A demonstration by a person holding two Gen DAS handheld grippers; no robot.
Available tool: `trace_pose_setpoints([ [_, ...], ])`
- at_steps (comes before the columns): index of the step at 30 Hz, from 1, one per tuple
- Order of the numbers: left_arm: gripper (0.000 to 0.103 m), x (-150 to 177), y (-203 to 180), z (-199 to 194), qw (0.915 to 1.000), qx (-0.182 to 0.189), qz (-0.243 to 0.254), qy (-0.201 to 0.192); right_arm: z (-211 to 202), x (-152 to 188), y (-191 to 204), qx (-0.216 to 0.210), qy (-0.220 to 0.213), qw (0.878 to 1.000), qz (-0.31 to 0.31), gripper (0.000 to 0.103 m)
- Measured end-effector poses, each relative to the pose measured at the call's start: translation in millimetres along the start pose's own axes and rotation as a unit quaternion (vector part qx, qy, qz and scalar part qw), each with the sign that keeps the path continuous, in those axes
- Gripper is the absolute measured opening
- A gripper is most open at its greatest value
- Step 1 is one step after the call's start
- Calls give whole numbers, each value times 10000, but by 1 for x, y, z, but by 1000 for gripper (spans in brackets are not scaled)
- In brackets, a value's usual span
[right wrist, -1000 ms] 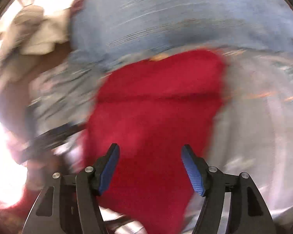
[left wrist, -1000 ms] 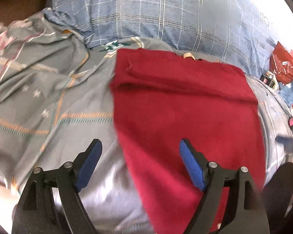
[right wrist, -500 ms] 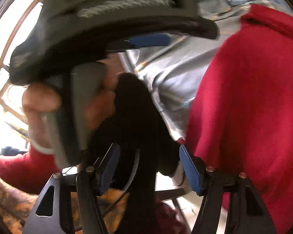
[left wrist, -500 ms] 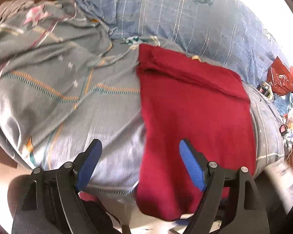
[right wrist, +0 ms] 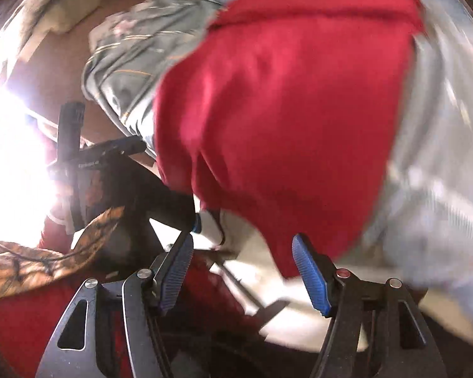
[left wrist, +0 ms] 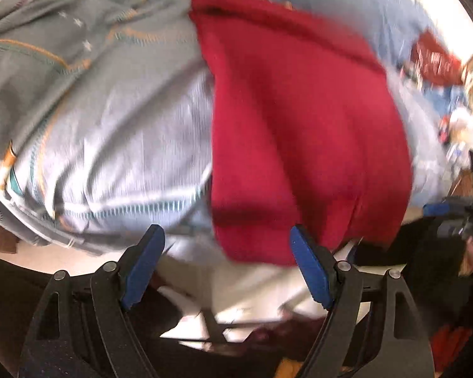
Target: Fold small clothes
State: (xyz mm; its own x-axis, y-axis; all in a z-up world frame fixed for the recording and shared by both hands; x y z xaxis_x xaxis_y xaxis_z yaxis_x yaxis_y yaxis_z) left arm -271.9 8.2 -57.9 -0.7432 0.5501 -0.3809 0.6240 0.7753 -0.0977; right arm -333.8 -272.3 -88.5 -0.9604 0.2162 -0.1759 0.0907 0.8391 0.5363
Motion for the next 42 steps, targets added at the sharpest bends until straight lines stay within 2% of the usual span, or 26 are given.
trace_pose_setpoints([
  [5,82,13,-2,28,9985,-80,-51,542,24,16,-45,-76,271,9921,1225,68],
  [8,82,4,-5,35,9988,33,-176,456,38,15,-57,-187,221,9846,1721,69],
  [12,82,3,-7,43,9983,198,-264,480,53,12,-58,-445,333,9805,1882,69],
  [14,82,2,-3,48,9969,441,-406,505,65,10,-58,-493,435,9788,1939,68],
  [16,82,2,0,51,9952,592,-585,521,78,13,-58,-430,498,9782,1970,55],
  [17,81,2,0,51,9950,618,-602,507,77,13,-57,-494,461,9782,1964,33],
  [18,77,2,-1,50,9952,639,-566,471,75,11,-55,-605,402,9785,1930,9],
  [19,68,1,-3,48,9954,703,-514,410,69,9,-53,-660,309,9796,1873,8],
  [20,38,0,-4,47,9952,773,-471,382,59,10,-56,-688,210,9810,1803,7],
  [21,14,0,-8,44,9946,895,-376,373,52,10,-52,-710,127,9825,1717,7],
  [23,12,0,-10,35,9957,856,-263,249,39,13,-43,-771,22,9846,1572,7],
  [24,8,-1,-12,32,9958,860,-238,210,30,16,-37,-846,-36,9852,1491,7],
  [27,7,-3,-17,10,9955,933,-164,-65,5,17,-19,-972,-274,9874,1216,7],
  [33,6,-17,-14,-22,9945,941,-100,-439,-56,-7,13,-1287,-1169,9819,754,6],
  [38,6,-46,-9,-43,9897,1078,-148,-930,-79,-41,12,-1327,-1797,9726,645,6],
  [42,6,-90,-4,-72,9834,965,-94,-1537,-102,-73,9,-1556,-2369,9564,704,6],
])
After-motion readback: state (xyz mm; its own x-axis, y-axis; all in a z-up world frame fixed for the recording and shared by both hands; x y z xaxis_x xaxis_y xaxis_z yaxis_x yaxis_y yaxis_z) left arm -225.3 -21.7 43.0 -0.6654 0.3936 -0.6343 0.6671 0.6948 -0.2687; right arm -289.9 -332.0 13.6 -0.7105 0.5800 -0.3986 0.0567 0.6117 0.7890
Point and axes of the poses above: each gripper's, at about its wrist camera, not at the fingertips, and z roughly the way its jaws point, y to its left, x to its underside, the point moved 7 cm from there along z, roughly the way its jaws point, and after that the axes turned 15 degrees about z, right-handed, at the moved point
